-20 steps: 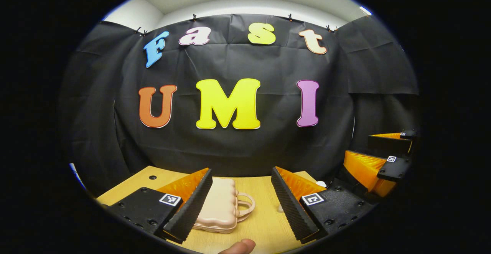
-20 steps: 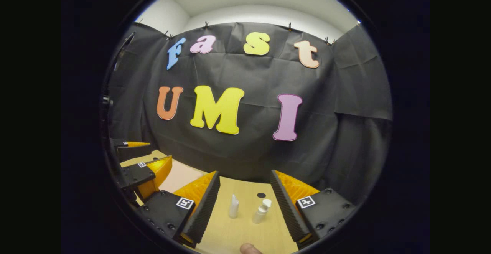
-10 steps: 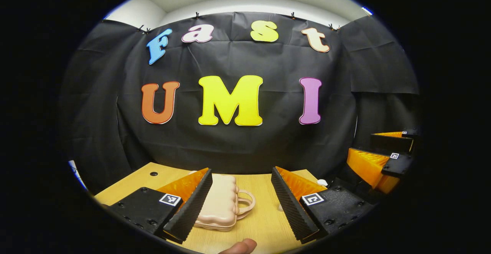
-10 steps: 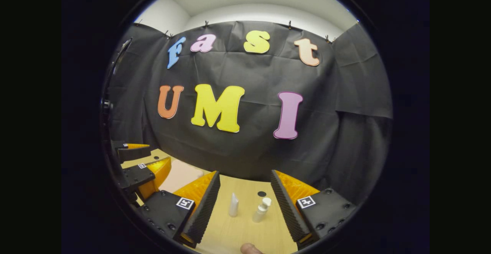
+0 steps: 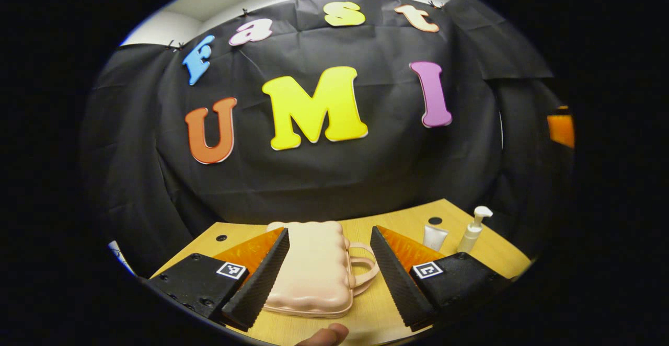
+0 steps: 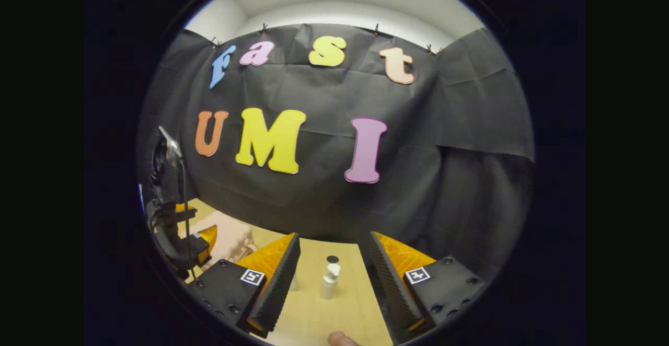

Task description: First open the suitcase, pack the skin care products into it, and then close the suitcase.

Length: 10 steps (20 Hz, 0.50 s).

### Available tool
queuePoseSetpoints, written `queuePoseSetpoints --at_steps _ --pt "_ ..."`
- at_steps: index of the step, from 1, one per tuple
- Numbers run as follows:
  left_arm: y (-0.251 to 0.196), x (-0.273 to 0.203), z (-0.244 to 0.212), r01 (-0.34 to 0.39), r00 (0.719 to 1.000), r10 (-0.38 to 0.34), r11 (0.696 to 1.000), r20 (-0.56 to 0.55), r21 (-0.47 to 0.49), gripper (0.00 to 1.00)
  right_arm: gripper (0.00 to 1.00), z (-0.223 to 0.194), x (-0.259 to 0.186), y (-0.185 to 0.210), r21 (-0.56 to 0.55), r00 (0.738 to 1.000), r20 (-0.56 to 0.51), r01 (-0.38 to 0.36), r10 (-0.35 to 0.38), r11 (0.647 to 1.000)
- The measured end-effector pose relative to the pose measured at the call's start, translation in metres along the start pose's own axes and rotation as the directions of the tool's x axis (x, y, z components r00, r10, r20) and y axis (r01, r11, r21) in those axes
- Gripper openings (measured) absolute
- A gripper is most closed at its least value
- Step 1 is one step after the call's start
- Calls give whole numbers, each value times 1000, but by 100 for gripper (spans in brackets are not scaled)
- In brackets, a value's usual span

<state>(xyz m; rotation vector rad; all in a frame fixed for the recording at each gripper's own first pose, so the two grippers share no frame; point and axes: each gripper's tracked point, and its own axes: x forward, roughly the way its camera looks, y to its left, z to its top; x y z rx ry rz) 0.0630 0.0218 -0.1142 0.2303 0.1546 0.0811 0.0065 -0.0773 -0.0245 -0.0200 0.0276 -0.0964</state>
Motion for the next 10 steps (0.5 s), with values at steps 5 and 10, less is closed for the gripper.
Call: queuePoseSetpoints --at_steps 5,10 --pt "-17 33 -41 0 999 9 961 -34 278 97 79 -19 3 -35 17 999 -29 45 -44 999" --pt "-41 52 -84 25 996 22 846 -82 532 98 79 -42 15 -66 41 996 -67 53 -51 998"
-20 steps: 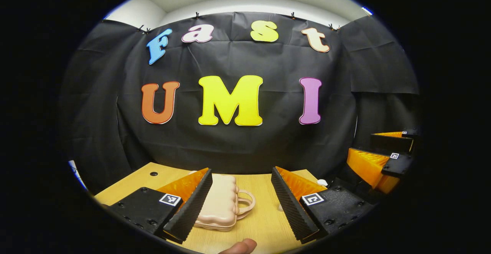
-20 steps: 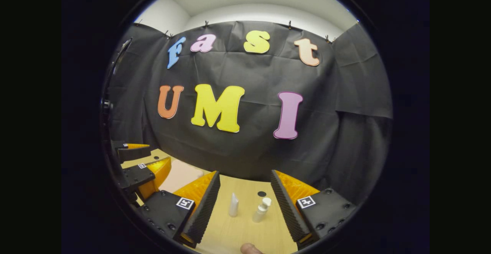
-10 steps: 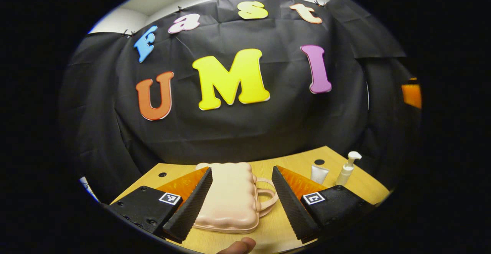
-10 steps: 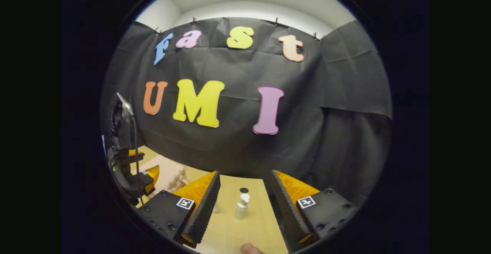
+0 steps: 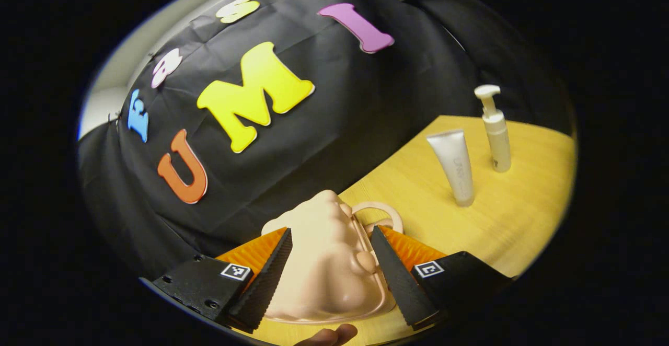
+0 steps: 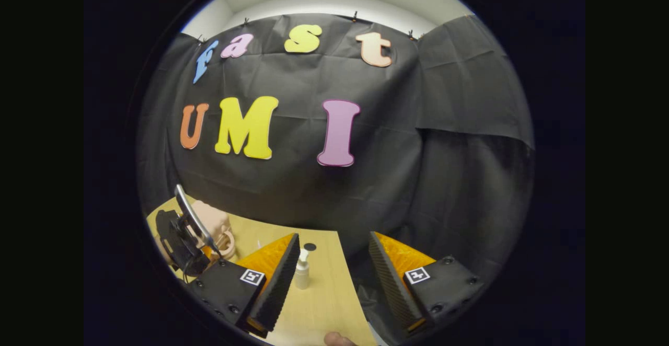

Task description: First open the suitcase, pack the skin care products into it, and then close the suitcase.

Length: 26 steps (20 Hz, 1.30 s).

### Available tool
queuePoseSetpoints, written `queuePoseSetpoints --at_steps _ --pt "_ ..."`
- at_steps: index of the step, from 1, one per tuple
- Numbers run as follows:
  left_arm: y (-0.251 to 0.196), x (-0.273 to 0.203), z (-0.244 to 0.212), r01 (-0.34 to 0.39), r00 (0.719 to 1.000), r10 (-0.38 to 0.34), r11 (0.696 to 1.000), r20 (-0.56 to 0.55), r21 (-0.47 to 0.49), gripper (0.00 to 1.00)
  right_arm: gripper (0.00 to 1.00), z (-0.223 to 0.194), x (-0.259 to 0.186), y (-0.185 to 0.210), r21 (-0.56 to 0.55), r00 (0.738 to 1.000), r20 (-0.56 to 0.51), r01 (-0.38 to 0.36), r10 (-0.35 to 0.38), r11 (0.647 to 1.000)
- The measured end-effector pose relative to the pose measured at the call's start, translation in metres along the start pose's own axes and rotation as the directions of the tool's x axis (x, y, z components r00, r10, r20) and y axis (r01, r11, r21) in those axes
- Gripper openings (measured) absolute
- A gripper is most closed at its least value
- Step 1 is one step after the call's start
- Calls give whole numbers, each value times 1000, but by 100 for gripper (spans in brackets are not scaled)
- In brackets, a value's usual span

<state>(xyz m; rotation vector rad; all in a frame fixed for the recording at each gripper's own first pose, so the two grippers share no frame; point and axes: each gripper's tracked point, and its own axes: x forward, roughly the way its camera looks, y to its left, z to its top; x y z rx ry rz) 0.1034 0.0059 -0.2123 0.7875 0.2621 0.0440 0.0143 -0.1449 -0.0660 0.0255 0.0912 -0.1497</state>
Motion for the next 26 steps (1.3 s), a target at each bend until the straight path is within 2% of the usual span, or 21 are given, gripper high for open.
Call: queuePoseSetpoints --at_steps 3,5,8,10,12,14,19,20,22,26 --pt "-18 11 -8 26 1000 -26 987 -3 156 97 79 -13 11 -11 32 1000 -26 -6 7 999" --pt "-27 16 -10 38 999 -39 974 1 224 97 79 -23 18 -16 56 999 -41 -20 22 998" --pt "-39 23 -21 70 996 -52 947 -66 314 96 79 -37 30 -16 59 996 -68 -51 55 997" --pt "-32 33 -19 14 997 16 914 -69 406 95 79 -42 35 -21 62 994 -77 -67 72 996" --pt "-31 44 -17 6 996 37 876 -81 482 89 79 -47 40 -26 71 993 -84 -76 82 995" --pt "-38 51 -18 19 995 39 842 -97 539 82 79 -51 45 -30 77 992 -89 -84 91 993" --pt "-44 59 -32 71 980 59 791 -192 608 40 80 -57 48 -32 66 990 -101 -96 103 993" --pt "-47 61 -32 87 979 48 779 -197 621 35 79 -55 46 -31 57 991 -94 -94 99 994" --pt "-50 61 -32 94 980 42 767 -195 635 17 80 -52 42 -28 41 993 -84 -83 86 996" --pt "-41 60 -26 72 986 41 773 -163 630 6 79 -42 32 -10 28 995 -76 -57 59 998"
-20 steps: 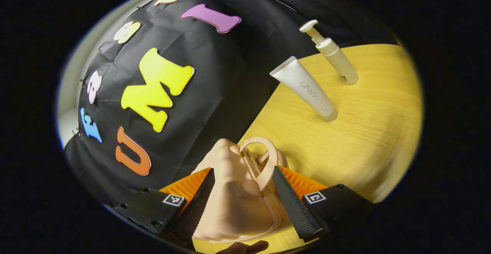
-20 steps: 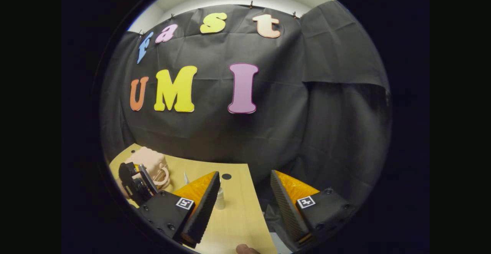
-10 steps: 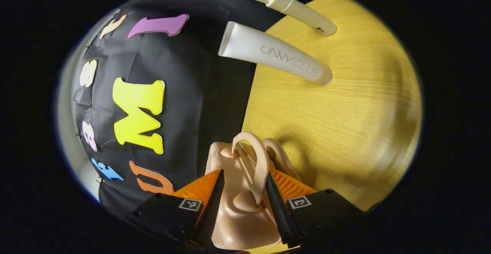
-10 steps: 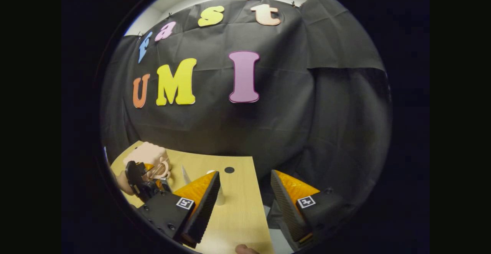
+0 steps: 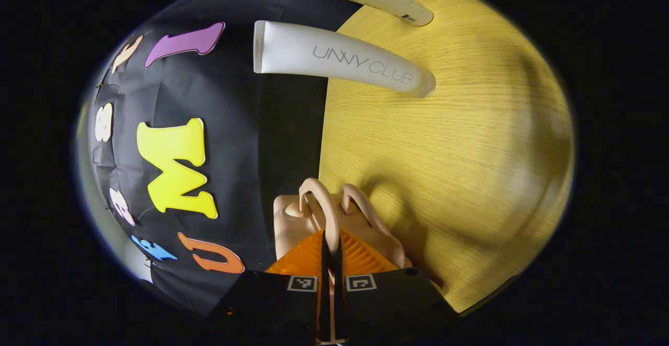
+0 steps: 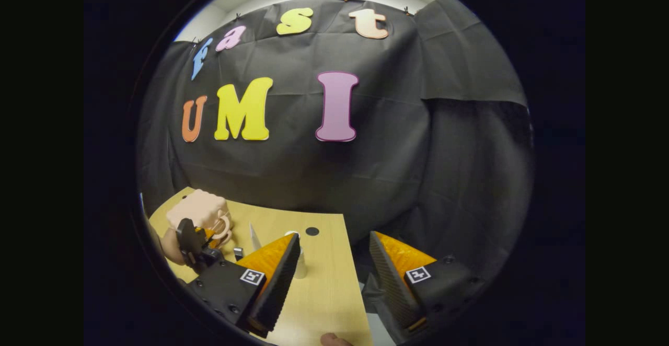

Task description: First open the suitcase, pack the skin care products into it, and then close the suitcase.

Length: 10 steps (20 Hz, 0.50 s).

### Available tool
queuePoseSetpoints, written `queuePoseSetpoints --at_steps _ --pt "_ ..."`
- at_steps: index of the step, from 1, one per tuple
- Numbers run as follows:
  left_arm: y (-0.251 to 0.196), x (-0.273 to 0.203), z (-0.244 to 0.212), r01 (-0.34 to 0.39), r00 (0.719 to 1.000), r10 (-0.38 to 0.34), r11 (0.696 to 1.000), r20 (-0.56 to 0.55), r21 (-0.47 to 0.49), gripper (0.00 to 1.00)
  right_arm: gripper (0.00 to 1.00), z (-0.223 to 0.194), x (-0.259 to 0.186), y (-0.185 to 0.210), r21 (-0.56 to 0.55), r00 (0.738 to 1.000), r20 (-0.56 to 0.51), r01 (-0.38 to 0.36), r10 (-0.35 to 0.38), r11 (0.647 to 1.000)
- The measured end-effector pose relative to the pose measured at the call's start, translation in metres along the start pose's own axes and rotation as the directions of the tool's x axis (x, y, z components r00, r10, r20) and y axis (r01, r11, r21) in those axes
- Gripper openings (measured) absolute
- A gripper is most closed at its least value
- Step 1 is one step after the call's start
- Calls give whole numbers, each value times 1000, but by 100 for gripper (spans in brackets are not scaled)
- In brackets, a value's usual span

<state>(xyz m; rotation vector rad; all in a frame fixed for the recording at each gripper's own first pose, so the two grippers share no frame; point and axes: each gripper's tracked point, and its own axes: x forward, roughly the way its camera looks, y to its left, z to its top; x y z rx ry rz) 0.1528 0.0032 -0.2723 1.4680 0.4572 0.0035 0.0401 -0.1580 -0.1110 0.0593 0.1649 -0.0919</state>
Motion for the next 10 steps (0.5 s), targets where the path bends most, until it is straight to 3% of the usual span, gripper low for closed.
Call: queuePoseSetpoints --at_steps 1,10 --pt "5 0 -2 1 1000 -1 1000 8 -17 2 80 5 -3 5 1 1000 6 9 -9 1000" --pt "86 -37 -30 -7 987 44 973 157 -232 3 79 42 -22 74 -2 995 71 63 -63 998"
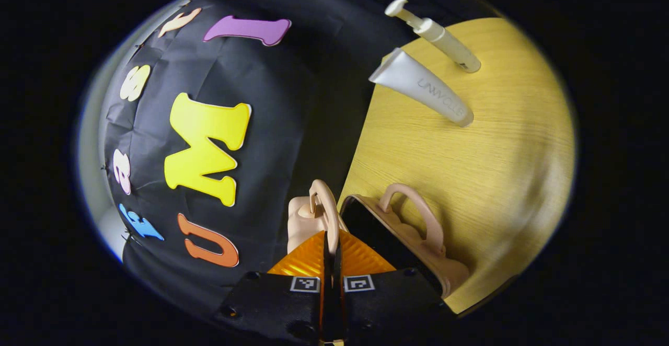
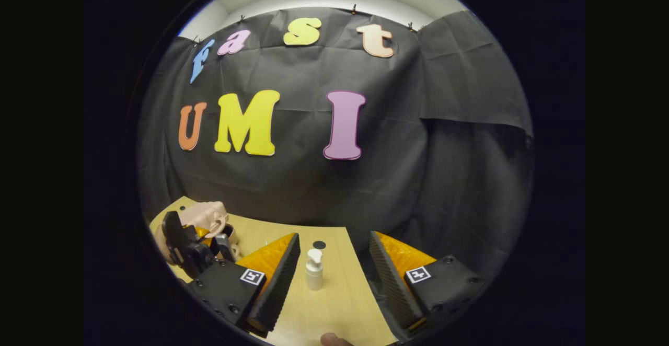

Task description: First open the suitcase, pack the skin care products into it, and then close the suitcase.

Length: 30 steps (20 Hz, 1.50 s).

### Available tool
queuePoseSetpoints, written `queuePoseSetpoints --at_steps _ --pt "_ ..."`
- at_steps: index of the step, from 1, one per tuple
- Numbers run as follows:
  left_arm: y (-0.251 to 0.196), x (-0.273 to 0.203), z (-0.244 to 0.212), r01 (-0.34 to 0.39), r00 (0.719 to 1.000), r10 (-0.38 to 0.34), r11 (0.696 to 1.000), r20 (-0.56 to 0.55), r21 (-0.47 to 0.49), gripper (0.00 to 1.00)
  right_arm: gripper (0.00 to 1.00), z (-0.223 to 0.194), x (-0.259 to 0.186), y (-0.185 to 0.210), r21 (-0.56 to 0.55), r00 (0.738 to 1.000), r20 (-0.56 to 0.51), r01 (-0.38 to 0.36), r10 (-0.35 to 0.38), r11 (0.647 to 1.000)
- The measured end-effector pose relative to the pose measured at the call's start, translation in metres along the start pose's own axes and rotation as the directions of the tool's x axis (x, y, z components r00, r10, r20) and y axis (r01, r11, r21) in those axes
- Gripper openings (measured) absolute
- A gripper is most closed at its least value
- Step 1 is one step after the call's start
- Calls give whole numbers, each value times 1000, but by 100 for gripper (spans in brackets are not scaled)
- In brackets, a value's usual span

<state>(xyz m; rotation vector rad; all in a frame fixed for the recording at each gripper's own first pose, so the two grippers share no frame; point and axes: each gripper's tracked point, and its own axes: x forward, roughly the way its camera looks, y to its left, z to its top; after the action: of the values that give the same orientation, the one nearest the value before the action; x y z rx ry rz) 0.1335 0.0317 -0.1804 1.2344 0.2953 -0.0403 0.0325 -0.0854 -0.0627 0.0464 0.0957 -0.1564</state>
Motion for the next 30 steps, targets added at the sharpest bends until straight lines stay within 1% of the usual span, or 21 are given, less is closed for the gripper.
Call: queuePoseSetpoints --at_steps 1,3,4,6,8,11,14,15,17,20,22,23,24,27,28,30 --pt "13 -5 -3 0 1000 1 999 18 -36 2 79 4 -2 9 -3 1000 7 5 -5 1000" --pt "41 -17 -17 -24 999 28 994 33 -106 3 80 9 -7 29 -9 1000 13 7 -7 1000" --pt "57 -22 -23 -45 998 51 989 37 -137 2 80 11 -8 41 -9 1000 15 3 -3 1000" --pt "86 -28 -42 -60 997 69 974 36 -217 2 80 16 -10 65 -9 1000 17 -5 5 1000" --pt "113 -34 -67 -63 997 74 952 27 -300 3 80 22 -13 90 -11 1000 24 -15 15 1000" --pt "152 -34 -114 -76 997 82 908 -4 -413 3 79 33 -16 127 -25 999 44 -27 28 999" --pt "177 -31 -163 -80 996 82 876 -17 -476 2 80 36 -18 160 -21 998 42 -41 42 999" --pt "181 -29 -183 -84 996 81 870 -27 -487 2 80 36 -19 170 -21 998 36 -44 45 999" --pt "187 -24 -219 -95 995 85 863 -43 -496 2 79 33 -20 186 -31 999 20 -50 50 998" --pt "194 -13 -265 -110 994 99 881 -48 -460 3 80 29 -23 203 -50 999 2 -51 52 997" --pt "194 -5 -296 -109 994 96 893 -52 -437 2 80 28 -25 211 -61 999 -7 -52 52 997" --pt "188 0 -315 -106 994 82 896 -73 -432 2 80 28 -26 214 -65 999 -10 -52 51 997" --pt "184 4 -334 -99 994 65 892 -92 -440 2 80 26 -26 218 -69 999 -16 -51 50 996" --pt "160 19 -389 -67 989 -10 857 -147 -511 2 80 21 -25 226 -81 998 -35 -52 49 995" --pt "147 26 -405 -54 985 -42 844 -166 -534 2 79 18 -26 228 -86 998 -43 -56 52 995" --pt "121 37 -432 -16 977 -105 830 -185 -557 3 79 15 -25 230 -110 997 -58 -51 44 993"
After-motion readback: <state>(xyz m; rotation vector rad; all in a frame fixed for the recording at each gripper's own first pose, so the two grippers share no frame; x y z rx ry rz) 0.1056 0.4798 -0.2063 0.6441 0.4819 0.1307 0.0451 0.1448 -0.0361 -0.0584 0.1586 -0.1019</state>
